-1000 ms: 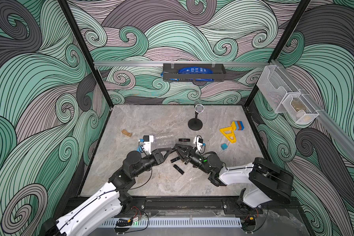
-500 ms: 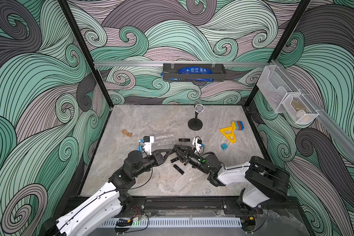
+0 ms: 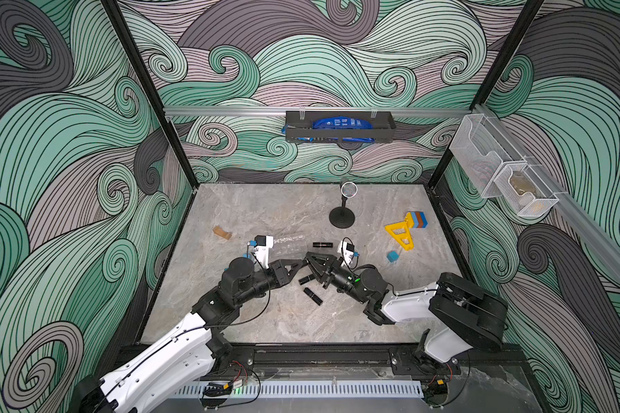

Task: Arrange the lipsticks in the organizer
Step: Adjust the lipstick.

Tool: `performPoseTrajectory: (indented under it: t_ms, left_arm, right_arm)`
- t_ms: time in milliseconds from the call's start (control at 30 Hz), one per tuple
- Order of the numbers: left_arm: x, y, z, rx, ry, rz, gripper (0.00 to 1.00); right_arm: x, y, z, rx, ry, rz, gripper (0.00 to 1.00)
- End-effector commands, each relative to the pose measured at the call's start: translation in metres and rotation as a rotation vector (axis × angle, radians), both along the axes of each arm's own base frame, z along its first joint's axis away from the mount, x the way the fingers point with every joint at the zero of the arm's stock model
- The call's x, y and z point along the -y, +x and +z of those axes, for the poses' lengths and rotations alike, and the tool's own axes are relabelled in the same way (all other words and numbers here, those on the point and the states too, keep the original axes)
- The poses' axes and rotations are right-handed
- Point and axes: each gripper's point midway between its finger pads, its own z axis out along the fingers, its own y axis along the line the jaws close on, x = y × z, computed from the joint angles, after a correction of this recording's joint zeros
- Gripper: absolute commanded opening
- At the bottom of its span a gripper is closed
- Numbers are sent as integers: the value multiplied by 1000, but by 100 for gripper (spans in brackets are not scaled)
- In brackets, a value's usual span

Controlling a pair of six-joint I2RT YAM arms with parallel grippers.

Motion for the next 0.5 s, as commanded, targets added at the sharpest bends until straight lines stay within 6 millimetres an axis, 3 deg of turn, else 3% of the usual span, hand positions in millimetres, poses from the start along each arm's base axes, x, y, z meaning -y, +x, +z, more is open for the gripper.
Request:
performPoseTrajectory:
  t_ms: [0,133,300,467]
  left_arm:
    - [3,-5,17,35,-19,-28,29]
    - [3,-6,17,35,-19,-33,27]
    - [2,-5,16,34,-15,-28,13]
    - [-1,-5,15,35,-4,-14,8]
  right_arm:
    - [6,-1,6,15,16,-16,18]
    - [4,-3,4,11,16,-9,20]
    - [1,-4,1,-1,19,4,23]
    - [2,-3,-2,-13,18,4,27]
